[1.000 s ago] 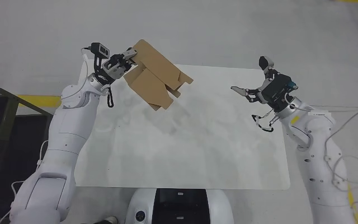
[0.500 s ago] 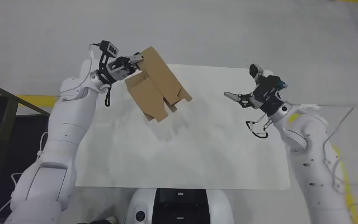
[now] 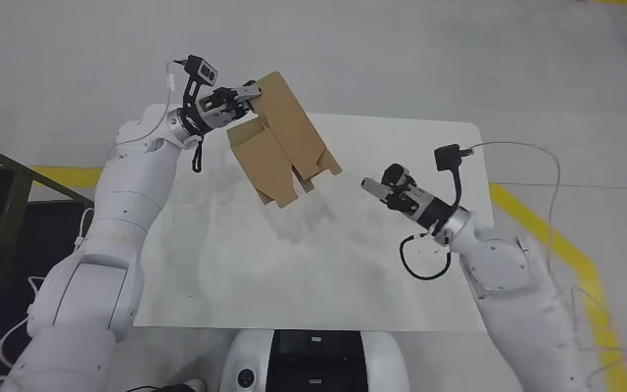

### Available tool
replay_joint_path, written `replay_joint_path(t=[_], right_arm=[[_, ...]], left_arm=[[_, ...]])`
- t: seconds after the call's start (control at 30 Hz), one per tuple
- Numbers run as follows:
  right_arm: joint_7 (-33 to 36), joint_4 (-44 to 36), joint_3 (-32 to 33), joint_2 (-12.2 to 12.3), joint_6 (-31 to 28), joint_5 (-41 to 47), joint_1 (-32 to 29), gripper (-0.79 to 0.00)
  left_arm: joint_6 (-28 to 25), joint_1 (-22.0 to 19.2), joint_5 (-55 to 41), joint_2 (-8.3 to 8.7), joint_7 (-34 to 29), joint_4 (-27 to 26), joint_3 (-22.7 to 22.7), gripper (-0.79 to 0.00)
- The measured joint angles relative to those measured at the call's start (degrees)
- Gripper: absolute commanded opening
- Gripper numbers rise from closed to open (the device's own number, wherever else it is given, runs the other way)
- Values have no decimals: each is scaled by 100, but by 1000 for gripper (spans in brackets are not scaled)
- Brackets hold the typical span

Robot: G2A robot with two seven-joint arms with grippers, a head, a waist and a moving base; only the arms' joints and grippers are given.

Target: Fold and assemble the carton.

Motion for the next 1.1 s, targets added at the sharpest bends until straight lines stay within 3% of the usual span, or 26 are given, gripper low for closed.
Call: replay_joint_path(t=[0.23,0.63,0.77,0.83,0.87,0.97,1.1], right_arm=[[101,140,-303,-75,347,1215,180,0],[64,191,-328,-86,492,1392,149,0],[73,345,-455,-124,669,1879,241,0],[-1,452,-567,-149,673,1963,303,-139],[-42,489,-615,-160,667,1976,324,-169],[-156,573,-741,-191,639,2066,373,-117],[-294,639,-787,-217,632,2187,425,-129]], left_arm=[[-31,-265,85,-140,31,387,220,-785],[18,-295,68,-161,-10,456,250,-785],[107,-120,244,-134,348,110,218,-785],[164,-43,349,-112,454,-100,193,-785],[193,-13,384,-106,461,-183,187,-785],[266,93,490,-84,493,-396,166,-785],[386,229,550,-64,518,-551,132,-785]])
